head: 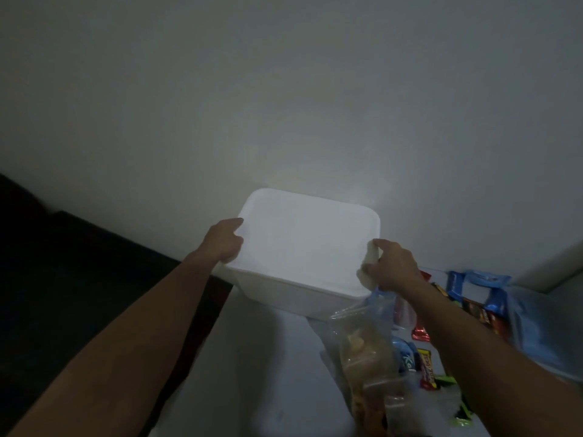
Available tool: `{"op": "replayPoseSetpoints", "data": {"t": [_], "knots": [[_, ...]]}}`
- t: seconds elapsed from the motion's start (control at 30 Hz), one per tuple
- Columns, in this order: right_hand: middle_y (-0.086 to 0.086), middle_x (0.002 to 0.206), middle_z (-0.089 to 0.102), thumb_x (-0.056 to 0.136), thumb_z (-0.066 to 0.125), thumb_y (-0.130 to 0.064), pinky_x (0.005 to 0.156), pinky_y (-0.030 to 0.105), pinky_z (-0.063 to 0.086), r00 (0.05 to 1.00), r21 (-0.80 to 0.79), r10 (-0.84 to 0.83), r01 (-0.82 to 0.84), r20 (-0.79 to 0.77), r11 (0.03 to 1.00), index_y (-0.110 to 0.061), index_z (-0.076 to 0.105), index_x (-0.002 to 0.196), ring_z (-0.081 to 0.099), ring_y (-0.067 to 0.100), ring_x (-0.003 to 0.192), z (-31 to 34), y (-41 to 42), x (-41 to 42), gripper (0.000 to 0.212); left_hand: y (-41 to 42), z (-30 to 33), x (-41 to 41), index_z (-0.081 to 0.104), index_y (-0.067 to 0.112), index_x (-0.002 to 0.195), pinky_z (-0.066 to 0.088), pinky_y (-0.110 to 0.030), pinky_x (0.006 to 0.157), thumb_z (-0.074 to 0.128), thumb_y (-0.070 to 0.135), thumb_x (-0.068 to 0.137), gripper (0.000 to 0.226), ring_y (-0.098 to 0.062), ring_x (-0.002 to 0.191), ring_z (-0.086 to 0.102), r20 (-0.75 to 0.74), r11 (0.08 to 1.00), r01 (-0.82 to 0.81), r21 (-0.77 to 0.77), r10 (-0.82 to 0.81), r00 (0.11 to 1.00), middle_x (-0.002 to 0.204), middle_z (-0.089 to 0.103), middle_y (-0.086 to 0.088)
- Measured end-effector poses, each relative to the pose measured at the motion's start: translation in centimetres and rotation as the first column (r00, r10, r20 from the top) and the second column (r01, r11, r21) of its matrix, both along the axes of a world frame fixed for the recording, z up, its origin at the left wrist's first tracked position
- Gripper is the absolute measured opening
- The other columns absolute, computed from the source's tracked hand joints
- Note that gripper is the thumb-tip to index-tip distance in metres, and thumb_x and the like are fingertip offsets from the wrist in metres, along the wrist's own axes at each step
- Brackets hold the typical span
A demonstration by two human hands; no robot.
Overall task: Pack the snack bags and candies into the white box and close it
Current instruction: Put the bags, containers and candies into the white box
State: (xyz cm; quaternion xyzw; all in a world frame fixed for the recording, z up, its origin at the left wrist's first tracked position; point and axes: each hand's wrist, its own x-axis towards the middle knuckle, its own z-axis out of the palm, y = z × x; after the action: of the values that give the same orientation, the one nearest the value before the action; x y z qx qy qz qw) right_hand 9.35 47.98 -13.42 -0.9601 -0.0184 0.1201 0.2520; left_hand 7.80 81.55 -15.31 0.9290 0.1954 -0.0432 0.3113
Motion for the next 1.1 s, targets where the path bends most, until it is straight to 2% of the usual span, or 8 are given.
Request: {"op": "replayPoseSetpoints", "data": {"t": [0.17,0.27,0.43,0.6,0.73,0.93,1.1], "knots": [[0.017,0.131,0.055,0.082,0.073,-0.020,0.091,0.047,0.052,0.999,0.021,-0.031,0.031,0.008,0.999,-0.008,0.050,0.133,0.059,0.036,0.108,0.6,0.4,0.0,0.057,0.5,-0.1,0.0,0.047,0.012,0.141,0.036,-0.032,0.109,0.055,0.002,0.083,0.060,-0.029,0.131,0.045,0.041,1.000,-0.001,0.007,0.001,0.999,0.148,0.043,-0.010],[0.015,0.132,0.054,0.084,0.072,-0.023,0.094,0.040,0.047,1.000,-0.034,-0.012,0.013,0.026,0.999,-0.007,0.050,0.133,0.056,0.034,0.113,1.1,0.5,0.0,0.056,0.4,-0.1,0.1,0.048,0.009,0.140,0.036,-0.031,0.109,0.056,0.000,0.081,0.060,-0.029,0.131,0.046,0.059,1.000,-0.014,0.006,0.014,0.998,0.146,0.046,-0.012],[0.016,0.125,0.058,0.081,0.075,-0.025,0.095,0.045,0.050,0.998,-0.004,-0.067,0.067,0.011,0.998,-0.004,0.054,0.126,0.058,0.034,0.109,1.2,0.5,0.0,0.054,0.4,-0.2,0.0,0.050,0.007,0.137,0.036,-0.030,0.108,0.055,-0.002,0.082,0.056,-0.028,0.129,0.048,0.106,0.999,-0.049,-0.020,0.051,0.993,0.143,0.049,-0.012],[0.019,0.116,0.065,0.072,0.083,-0.022,0.082,0.050,0.057,0.987,0.172,-0.161,0.159,-0.001,0.972,-0.005,0.057,0.126,0.066,0.035,0.093,2.1,0.6,0.5,0.063,0.2,0.2,-0.2,0.053,0.005,0.135,0.036,-0.029,0.107,0.054,-0.003,0.084,0.052,-0.027,0.129,0.049,0.149,0.987,-0.114,-0.113,0.131,0.980,0.141,0.051,-0.012],[0.017,0.121,0.064,0.070,0.084,-0.023,0.079,0.050,0.059,0.985,0.234,-0.171,0.164,0.010,0.958,-0.009,0.052,0.134,0.068,0.035,0.092,2.9,0.6,0.3,0.072,0.1,1.3,-0.5,0.053,0.008,0.135,0.035,-0.030,0.109,0.053,0.001,0.086,0.050,-0.028,0.129,0.048,0.199,0.976,-0.157,-0.150,0.185,0.962,0.142,0.050,-0.012],[0.016,0.116,0.064,0.071,0.084,-0.015,0.059,0.041,0.061,0.996,0.316,-0.088,0.078,0.020,0.946,-0.016,0.043,0.141,0.070,0.027,0.067,4.5,1.1,-2.6,0.081,0.1,2.9,-3.0,0.053,0.014,0.136,0.036,-0.030,0.106,0.059,0.024,0.088,0.049,-0.026,0.126,0.051,0.317,0.939,-0.284,-0.191,0.333,0.888,0.141,0.052,-0.008],[0.015,0.124,0.058,0.069,0.085,-0.015,0.050,0.033,0.059,0.998,0.350,0.039,-0.020,-0.048,0.936,-0.026,0.037,0.145,0.068,0.028,0.077,4.5,2.7,-7.0,0.091,1.6,2.3,-7.5,0.054,0.018,0.135,0.037,-0.037,0.111,0.060,0.029,0.086,0.050,-0.023,0.127,0.051,0.287,0.917,-0.322,-0.234,0.381,0.879,0.142,0.052,-0.004]]}}
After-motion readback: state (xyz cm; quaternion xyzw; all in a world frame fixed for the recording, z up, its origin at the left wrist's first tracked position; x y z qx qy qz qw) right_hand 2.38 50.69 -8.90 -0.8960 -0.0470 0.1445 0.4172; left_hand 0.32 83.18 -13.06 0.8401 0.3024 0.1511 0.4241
